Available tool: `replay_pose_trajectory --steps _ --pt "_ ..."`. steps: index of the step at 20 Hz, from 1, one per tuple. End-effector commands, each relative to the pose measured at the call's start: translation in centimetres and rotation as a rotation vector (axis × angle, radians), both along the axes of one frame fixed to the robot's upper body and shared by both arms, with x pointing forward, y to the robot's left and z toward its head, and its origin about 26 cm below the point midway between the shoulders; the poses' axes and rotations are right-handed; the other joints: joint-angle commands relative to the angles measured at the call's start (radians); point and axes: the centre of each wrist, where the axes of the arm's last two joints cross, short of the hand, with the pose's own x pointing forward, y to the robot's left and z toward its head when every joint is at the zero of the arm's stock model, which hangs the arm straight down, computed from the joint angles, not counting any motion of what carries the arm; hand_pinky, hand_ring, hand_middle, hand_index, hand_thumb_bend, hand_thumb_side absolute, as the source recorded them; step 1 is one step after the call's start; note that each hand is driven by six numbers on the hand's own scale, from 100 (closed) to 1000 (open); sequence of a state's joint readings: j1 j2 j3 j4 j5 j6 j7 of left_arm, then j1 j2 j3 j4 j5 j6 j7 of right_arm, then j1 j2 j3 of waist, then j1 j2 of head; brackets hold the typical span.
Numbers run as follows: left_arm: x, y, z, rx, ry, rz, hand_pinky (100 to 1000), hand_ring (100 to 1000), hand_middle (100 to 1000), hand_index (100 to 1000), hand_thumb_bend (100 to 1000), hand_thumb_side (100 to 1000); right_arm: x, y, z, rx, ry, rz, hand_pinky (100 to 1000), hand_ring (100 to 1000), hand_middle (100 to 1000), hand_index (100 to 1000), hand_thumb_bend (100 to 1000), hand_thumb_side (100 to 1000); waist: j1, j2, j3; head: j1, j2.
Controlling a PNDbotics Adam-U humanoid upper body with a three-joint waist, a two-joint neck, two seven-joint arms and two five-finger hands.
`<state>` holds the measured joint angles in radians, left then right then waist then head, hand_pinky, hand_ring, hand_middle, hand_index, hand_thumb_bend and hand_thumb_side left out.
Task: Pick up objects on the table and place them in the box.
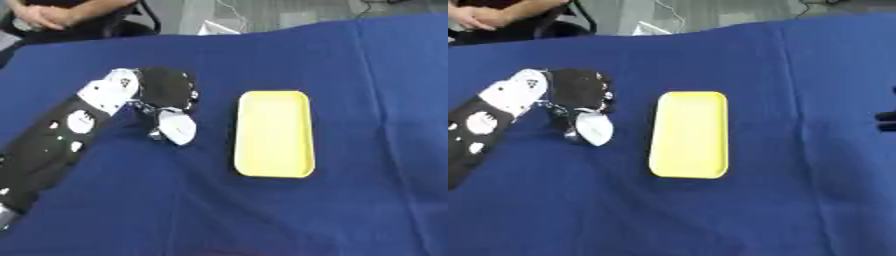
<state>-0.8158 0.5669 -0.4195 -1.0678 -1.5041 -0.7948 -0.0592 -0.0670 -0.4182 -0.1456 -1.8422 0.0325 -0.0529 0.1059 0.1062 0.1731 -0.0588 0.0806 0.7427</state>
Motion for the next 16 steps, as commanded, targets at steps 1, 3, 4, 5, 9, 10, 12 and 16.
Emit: replay_pose_trajectory --steps 1,3,4,5,9,10,12,16 --pt "0.7 2.7 -1.3 -0.044 0.115 0.183 652 464 384 461 466 317 -0.1 -0.1 0.7 -0.008 -0.025 0.004 671 689 887 973 286 780 -0.010 -0.007 0.003 -0.007 -0.018" --pt "0.9 3.2 -1.1 -0.103 0.156 0.244 651 463 384 461 458 314 -0.1 -0.1 0.7 -0.008 -0.025 0.003 671 689 887 973 286 780 -0.010 -0.007 0.003 -0.009 -0.018" --pt "0.9 3.2 -0.9 -0.120 0.169 0.259 649 462 383 461 451 311 -0.1 -0.1 0.7 -0.008 -0.025 0.003 671 689 887 973 287 781 -0.009 -0.007 0.003 -0.010 -0.018" --pt "0.9 3.1 -0.7 -0.134 0.179 0.269 649 462 383 461 451 311 -0.1 -0.1 0.7 -0.008 -0.024 0.003 671 689 887 973 287 780 -0.009 -0.007 0.003 -0.009 -0.017" --pt "0.8 2.6 -0.2 -0.168 0.210 0.288 645 458 379 458 430 305 -0.1 -0.1 0.7 -0.008 -0.025 0.004 671 689 887 973 287 780 -0.009 -0.006 0.003 -0.010 -0.018" --pt "0.8 2.5 -0.2 -0.174 0.217 0.292 644 457 377 457 427 304 -0.1 -0.1 0.7 -0.008 -0.025 0.004 671 689 887 973 287 780 -0.009 -0.006 0.003 -0.010 -0.018" --pt "0.7 2.4 -0.2 -0.181 0.230 0.298 644 456 377 457 420 303 -0.1 -0.1 0.7 -0.008 -0.025 0.004 671 689 887 973 282 777 -0.009 -0.007 0.003 -0.010 -0.018" --pt "0.7 2.5 -0.2 -0.201 0.252 0.315 641 453 375 456 398 297 -0.1 -0.1 0.7 -0.008 -0.024 0.005 671 689 887 973 281 775 -0.010 -0.007 0.004 -0.009 -0.019"
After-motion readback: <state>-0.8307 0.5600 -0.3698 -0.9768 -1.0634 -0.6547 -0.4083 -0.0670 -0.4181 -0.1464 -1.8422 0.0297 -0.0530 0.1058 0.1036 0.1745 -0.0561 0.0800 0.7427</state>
